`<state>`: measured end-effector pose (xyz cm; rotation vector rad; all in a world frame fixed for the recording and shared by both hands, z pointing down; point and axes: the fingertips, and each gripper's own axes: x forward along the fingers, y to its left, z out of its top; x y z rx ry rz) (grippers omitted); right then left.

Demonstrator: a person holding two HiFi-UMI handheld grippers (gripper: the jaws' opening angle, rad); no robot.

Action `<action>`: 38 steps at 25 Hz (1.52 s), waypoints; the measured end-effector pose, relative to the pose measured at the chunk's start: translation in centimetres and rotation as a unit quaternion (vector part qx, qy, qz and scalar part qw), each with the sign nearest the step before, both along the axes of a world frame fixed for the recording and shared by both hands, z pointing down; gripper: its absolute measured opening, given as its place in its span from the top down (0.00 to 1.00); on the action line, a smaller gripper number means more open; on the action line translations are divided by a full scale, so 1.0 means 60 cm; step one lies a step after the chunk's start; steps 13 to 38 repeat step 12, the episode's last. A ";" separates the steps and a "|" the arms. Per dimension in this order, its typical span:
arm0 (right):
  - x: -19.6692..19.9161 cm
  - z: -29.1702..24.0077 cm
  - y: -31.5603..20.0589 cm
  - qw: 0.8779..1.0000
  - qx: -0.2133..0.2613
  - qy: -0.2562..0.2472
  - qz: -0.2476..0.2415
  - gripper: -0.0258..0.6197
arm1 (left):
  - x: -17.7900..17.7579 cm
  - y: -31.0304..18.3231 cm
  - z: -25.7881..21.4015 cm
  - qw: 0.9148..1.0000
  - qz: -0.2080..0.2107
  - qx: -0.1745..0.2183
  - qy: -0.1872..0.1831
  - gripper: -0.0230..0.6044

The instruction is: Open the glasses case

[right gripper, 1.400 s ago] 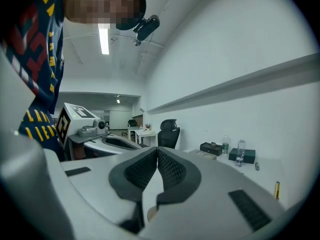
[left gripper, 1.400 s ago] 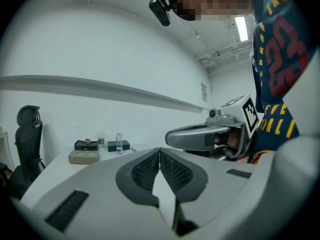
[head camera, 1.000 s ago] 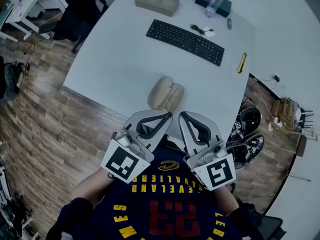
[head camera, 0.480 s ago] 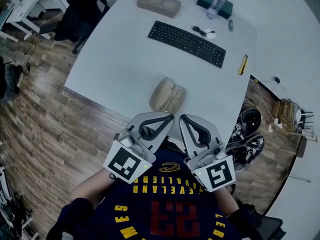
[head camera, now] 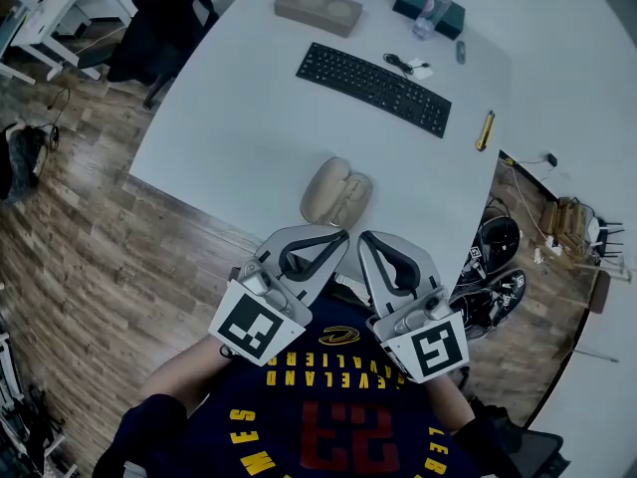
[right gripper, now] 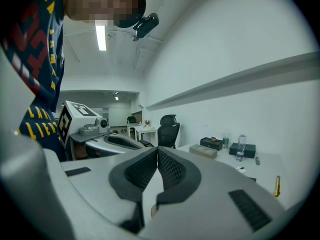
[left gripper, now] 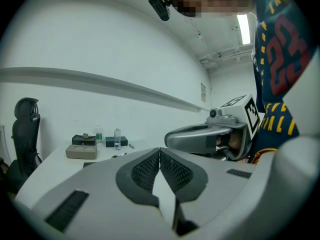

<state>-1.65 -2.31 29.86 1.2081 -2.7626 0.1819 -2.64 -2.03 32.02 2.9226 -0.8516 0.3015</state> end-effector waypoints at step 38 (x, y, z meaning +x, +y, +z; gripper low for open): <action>-0.015 0.008 -0.011 1.000 -0.007 0.007 0.015 0.93 | -0.015 -0.012 0.008 1.000 0.011 -0.007 0.007 0.94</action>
